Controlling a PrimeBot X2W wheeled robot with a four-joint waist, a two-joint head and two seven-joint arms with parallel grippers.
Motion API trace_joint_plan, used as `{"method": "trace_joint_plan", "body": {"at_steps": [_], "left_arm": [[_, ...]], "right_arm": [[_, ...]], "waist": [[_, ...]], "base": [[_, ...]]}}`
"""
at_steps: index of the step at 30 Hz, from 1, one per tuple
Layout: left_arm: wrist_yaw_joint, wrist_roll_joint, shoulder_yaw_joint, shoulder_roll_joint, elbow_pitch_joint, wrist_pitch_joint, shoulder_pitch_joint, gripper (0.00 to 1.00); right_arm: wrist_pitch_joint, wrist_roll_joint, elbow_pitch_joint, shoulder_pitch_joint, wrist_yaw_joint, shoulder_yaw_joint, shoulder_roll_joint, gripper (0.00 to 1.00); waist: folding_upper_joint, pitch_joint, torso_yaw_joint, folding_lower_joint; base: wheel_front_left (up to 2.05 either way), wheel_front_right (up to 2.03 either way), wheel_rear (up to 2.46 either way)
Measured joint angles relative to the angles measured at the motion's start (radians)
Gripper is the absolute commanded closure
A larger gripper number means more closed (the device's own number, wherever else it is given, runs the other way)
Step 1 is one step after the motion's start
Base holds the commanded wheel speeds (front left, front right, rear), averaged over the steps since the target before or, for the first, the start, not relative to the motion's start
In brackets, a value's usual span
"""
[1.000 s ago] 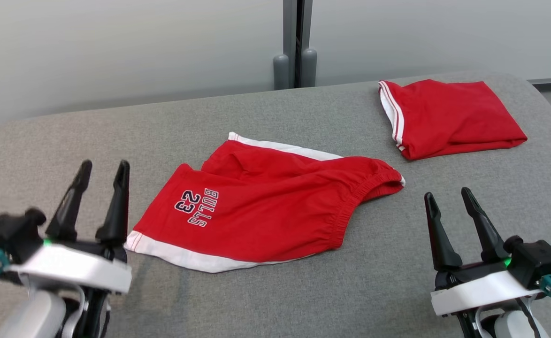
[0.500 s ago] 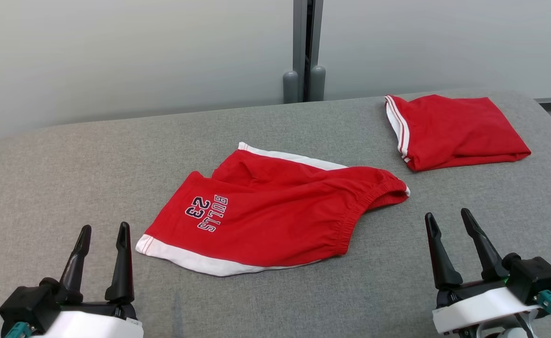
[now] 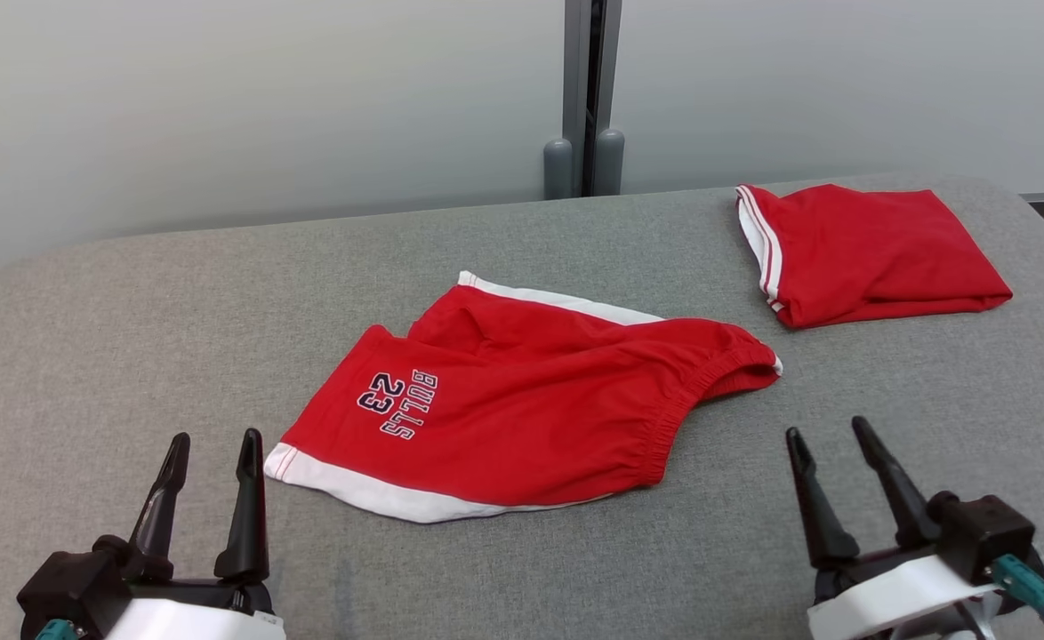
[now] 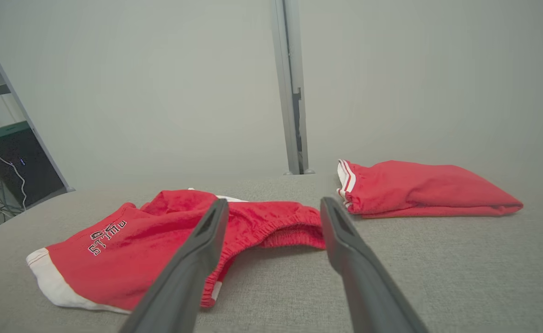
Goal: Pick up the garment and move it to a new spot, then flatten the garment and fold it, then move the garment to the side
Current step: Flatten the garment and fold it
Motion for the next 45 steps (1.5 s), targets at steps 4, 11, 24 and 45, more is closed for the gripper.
{"method": "trace_joint_plan", "body": {"at_steps": [4, 11, 24, 45], "left_arm": [[-0.016, 0.01, 0.007, -0.008, 0.009, 0.0, -0.001, 0.0], [-0.033, 0.021, 0.011, -0.017, 0.025, 0.0, -0.018, 0.0], [-0.057, 0.024, 0.021, -0.018, 0.056, -0.001, -0.043, 0.0], [-0.072, 0.026, 0.048, -0.021, 0.083, -0.001, -0.05, 0.0]], "right_arm": [[0.035, 0.044, 0.068, -0.023, 0.0, 0.087, -0.021, 0.0], [0.114, 0.098, 0.222, -0.127, 0.0, 0.217, -0.058, 0.0], [0.163, 0.175, 0.461, -0.27, 0.0, 0.333, -0.067, 0.0], [0.274, 0.329, 0.453, -0.297, 0.0, 0.435, -0.139, 1.0]], "waist": [[0.0, 0.006, 0.007, 0.0], [0.0, 0.019, 0.041, 0.0], [0.0, 0.057, 0.15, 0.0], [0.0, 0.041, 0.146, 0.0]], "base": [[0.0, 0.0, 0.0], [0.0, 0.0, 0.0], [0.0, 0.0, 0.0], [0.0, 0.0, 0.0]]}}
